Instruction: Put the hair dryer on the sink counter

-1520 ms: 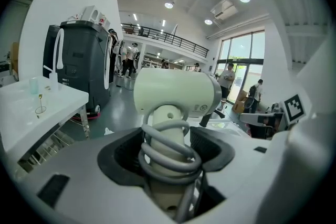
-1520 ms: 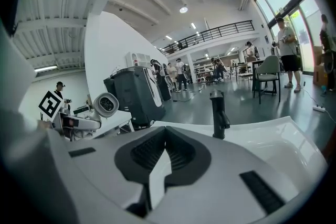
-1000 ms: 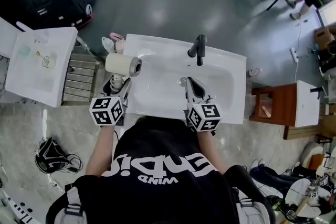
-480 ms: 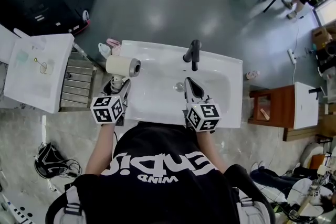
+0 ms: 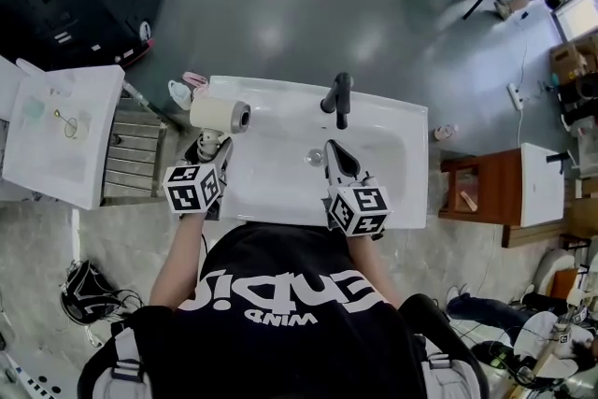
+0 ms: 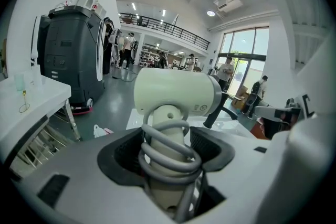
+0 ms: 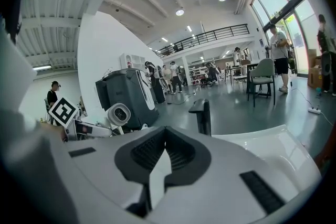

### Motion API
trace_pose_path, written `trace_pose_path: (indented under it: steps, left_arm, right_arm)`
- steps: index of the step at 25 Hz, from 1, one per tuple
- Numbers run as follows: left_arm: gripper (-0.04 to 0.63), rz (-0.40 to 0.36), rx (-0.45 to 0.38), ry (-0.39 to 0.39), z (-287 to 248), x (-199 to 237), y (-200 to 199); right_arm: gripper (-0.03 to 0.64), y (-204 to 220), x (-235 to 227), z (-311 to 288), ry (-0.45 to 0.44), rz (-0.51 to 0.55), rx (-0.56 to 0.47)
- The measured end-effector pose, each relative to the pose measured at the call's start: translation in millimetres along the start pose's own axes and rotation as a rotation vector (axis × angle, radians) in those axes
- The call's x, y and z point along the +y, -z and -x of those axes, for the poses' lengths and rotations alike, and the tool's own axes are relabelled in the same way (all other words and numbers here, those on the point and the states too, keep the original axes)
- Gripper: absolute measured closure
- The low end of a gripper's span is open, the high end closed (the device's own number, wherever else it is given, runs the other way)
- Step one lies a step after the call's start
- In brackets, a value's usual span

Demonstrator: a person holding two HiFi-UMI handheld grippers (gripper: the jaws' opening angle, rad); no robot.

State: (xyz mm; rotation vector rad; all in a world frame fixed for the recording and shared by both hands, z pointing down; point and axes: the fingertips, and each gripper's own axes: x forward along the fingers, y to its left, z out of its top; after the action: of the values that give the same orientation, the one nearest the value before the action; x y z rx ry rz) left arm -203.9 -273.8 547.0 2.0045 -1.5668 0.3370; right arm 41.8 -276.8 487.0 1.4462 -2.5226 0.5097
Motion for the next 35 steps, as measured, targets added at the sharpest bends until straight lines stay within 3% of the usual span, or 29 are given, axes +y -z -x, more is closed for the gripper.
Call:
trace_pose_path:
  steps: [23,35]
  left_arm:
    - [0.308,-0.054,0.122,-0.011,-66,17,11]
    - [0.307,-0.039,0.199,-0.029,-102,30,24]
  right_arm:
    - [0.598,2,6,1,0.0,-0.014,0.002]
    - [0.598,7,4,1,0.01,-0.024,0.014]
